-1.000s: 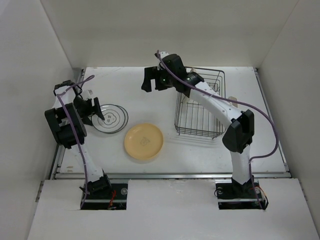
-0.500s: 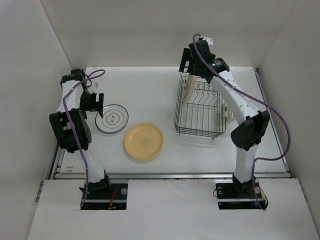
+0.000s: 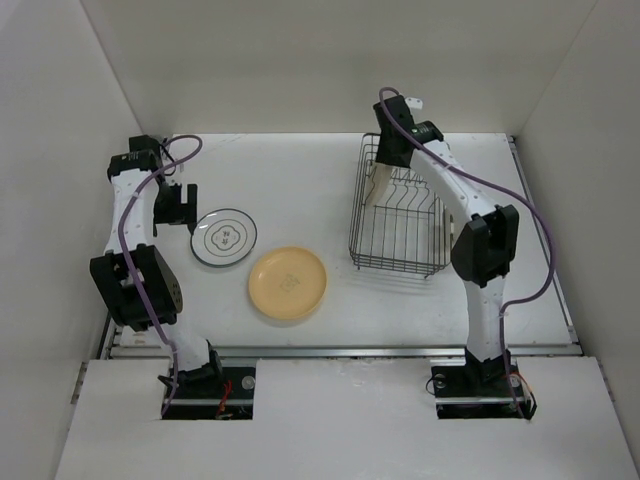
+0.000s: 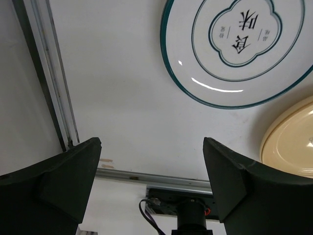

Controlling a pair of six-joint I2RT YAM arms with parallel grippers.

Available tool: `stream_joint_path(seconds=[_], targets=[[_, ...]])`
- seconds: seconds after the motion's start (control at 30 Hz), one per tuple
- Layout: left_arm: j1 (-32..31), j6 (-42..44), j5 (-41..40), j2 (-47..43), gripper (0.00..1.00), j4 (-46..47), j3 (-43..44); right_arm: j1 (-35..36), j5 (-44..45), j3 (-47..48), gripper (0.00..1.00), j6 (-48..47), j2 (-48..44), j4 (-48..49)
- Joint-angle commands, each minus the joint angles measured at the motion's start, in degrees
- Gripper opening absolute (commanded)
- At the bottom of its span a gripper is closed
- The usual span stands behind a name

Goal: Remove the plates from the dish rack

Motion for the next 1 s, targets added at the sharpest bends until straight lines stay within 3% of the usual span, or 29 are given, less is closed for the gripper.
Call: stream_joint_path(seconds=[0.0,0.03,0.07,0.17,0.43,0.7,0.97], targets=[[-0.01,-0.58,-2.25,-1.87,0.83,-0.42,-1.65,-0.13,0.88,1.06,0.49,-0.92,-0.59,1.77],[-0.01,-0.58,-2.86,-1.87,0.83,-0.42,-1.65,-0.13,0.88,1.06,0.39,-1.44,-0.59,1.77],[-0.01,-0.06,-2.86,-2.39,0.83,-0.42,-1.65,-0.13,1.58,1.06,0.22,-2.23,-1.38,1.77],[-0.01,0.47,-2.86,-2.4,0.83,-0.42,-0.26,-0.13,3.77,1.67,0.01,-4.95,-2.97,2.38],[-0.01,1.62,-2.34,-1.34,0.83,-2.36,1.77,3.73,17.56,5.28,0.0,-15.85,-4.02,3.95],[-0.01,2.75,-2.33,-1.34,0.83,-2.88,1.77,5.5,23.54,-3.67,0.0,-27.01,-5.6,10.28],[-0.01,3.38,-1.81,-1.96,0.83,-2.88,1.16,6.03,35.15,-4.39,0.0,-27.73,-11.66,11.96]])
